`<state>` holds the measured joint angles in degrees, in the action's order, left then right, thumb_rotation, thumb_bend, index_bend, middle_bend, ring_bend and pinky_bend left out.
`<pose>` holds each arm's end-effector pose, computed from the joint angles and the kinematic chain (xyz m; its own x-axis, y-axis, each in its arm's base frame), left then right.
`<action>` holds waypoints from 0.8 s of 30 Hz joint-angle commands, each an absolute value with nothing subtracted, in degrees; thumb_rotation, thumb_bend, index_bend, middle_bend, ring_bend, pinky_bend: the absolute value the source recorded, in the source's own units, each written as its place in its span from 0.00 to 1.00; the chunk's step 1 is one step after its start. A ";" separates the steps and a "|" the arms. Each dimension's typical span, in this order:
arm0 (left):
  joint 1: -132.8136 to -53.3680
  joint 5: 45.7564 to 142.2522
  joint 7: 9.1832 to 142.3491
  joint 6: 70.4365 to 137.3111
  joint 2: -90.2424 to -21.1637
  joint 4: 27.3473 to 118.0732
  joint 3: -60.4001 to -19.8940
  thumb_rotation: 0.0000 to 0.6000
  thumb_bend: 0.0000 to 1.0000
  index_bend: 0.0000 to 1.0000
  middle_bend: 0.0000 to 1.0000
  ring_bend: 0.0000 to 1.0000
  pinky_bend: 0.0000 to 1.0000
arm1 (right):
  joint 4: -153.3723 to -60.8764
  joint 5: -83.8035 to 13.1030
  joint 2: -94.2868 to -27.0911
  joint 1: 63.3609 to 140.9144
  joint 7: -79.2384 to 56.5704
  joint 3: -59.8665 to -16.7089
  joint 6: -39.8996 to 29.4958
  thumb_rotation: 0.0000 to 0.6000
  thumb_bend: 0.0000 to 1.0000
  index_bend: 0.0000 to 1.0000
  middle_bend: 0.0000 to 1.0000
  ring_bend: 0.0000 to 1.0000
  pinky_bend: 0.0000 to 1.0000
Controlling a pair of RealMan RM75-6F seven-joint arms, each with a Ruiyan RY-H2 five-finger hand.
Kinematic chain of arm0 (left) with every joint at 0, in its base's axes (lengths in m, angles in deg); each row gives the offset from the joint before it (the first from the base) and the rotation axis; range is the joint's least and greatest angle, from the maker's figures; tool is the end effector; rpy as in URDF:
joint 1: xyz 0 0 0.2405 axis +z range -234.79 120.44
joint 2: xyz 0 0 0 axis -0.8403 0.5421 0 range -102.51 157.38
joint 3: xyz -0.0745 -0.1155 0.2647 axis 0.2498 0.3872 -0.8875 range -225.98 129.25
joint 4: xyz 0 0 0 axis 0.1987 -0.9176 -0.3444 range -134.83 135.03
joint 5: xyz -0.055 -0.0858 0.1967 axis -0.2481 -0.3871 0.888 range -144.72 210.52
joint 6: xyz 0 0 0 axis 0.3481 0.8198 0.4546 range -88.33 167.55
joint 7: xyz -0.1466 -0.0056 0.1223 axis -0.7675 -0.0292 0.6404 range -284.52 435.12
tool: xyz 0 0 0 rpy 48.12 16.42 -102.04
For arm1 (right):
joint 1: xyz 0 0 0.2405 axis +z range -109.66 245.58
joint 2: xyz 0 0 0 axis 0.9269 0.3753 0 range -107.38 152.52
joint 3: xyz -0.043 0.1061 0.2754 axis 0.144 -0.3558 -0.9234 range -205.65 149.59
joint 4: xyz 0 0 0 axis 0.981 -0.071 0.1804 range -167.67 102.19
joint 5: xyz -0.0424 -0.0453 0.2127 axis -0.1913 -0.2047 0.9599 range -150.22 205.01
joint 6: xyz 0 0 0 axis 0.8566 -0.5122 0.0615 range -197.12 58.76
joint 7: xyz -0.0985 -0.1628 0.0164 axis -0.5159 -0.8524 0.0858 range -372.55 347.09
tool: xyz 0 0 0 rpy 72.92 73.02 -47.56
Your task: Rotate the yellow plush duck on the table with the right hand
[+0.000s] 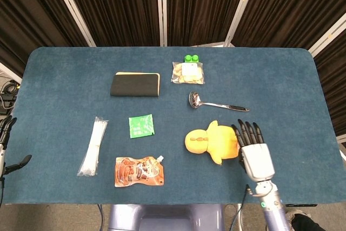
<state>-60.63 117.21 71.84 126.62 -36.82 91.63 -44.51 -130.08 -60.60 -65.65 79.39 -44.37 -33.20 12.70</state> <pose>-0.3620 0.2271 0.1786 0.3478 -0.0422 0.9366 0.9373 0.0395 -0.3463 -0.2327 -0.2618 0.0197 0.4388 0.0308 0.8981 -0.8803 -0.1858 0.4365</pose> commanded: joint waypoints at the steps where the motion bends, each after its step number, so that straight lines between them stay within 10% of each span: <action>1: -60.59 117.25 71.67 126.66 -36.75 91.67 -44.54 1.00 0.19 0.00 0.00 0.00 0.00 | -129.50 -59.14 -69.58 79.38 -47.40 -33.12 13.12 1.00 1.00 0.00 0.00 0.00 0.00; 24: -60.72 117.64 72.53 126.53 -37.04 91.76 -44.87 1.00 0.19 0.00 0.00 0.00 0.00 | -111.97 -60.79 -86.79 79.27 -43.02 -32.81 17.79 1.00 1.00 0.00 0.00 0.00 0.00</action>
